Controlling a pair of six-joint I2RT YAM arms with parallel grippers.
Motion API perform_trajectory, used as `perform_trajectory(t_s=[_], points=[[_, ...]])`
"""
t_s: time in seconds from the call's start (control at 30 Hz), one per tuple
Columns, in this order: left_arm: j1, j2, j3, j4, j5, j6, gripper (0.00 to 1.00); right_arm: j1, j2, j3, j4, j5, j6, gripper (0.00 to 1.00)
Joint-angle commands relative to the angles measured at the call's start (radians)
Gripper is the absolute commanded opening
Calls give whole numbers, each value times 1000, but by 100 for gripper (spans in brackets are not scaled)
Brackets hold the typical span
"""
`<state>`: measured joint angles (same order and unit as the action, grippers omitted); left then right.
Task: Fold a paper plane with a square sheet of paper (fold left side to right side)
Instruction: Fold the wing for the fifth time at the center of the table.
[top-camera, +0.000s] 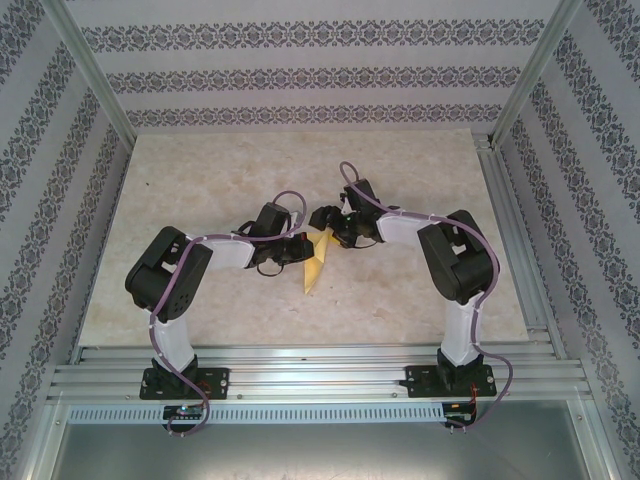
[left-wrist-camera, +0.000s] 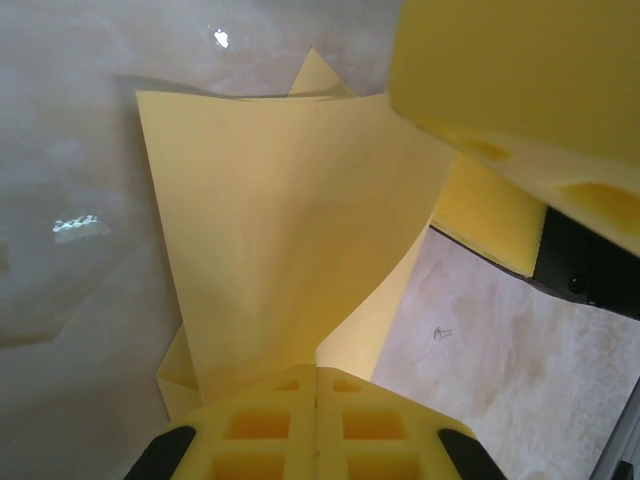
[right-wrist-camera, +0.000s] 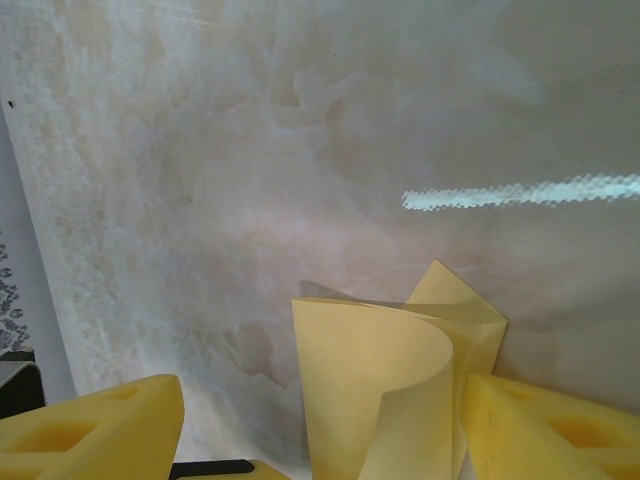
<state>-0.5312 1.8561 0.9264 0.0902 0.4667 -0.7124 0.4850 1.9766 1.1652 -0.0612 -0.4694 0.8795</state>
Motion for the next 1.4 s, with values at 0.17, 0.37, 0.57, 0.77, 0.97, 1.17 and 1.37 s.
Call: perform_trajectory(t_s=[0.17, 0.37, 0.57, 0.77, 0.97, 1.17, 1.37], points=[[8, 21, -9, 53, 17, 2, 0, 19, 44, 85, -75, 11, -70, 74], [9, -12, 5, 47, 27, 1, 0, 27, 80, 97, -150, 36, -103, 74], [11, -57, 34, -9, 15, 32, 0, 30, 90, 103, -194, 65, -130, 75], [23, -88, 25, -23, 5, 44, 0, 32, 93, 111, -209, 75, -140, 75], [28, -98, 37, -69, -13, 79, 0, 34, 103, 116, -212, 77, -140, 75], [31, -61, 32, -81, -31, 100, 0, 38, 105, 119, -212, 77, -137, 75], [32, -34, 35, -85, -37, 113, 0, 40, 105, 126, -215, 77, -140, 75]])
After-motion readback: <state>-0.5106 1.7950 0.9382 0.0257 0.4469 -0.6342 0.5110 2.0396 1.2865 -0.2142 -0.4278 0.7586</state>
